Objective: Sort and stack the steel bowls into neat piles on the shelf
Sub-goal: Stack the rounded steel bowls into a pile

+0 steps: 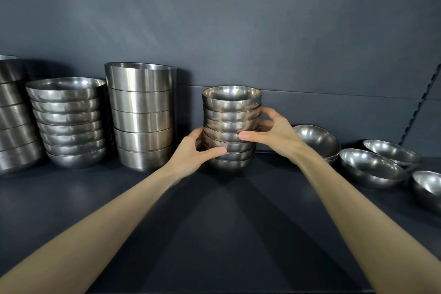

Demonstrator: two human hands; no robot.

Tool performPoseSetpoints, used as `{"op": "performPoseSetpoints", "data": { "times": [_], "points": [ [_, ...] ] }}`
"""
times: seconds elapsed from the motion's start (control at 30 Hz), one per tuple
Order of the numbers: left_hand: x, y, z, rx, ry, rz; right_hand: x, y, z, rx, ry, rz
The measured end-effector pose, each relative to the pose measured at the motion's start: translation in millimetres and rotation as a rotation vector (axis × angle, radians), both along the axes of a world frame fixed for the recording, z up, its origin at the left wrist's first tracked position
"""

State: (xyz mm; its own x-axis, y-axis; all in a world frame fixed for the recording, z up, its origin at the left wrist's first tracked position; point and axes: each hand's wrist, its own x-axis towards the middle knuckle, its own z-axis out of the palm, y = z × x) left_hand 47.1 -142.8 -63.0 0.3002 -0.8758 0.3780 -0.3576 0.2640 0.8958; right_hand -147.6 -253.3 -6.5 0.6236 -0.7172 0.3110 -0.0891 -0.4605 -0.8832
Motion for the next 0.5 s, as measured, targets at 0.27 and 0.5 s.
{"op": "performPoseSetpoints", "data": {
  "times": [0.27,0.5],
  "points": [
    [1.2,-0.7,0.8,0.005,-0.003,-0.017,-1.1,-1.8,-2.6,-0.02,-0.015,0.009],
    [0.6,1.7,1.9,-0.014,0.023,-0.042,-0.5,-0.8,5.5,-0.029,-0.003,-0.031]
  ]
}}
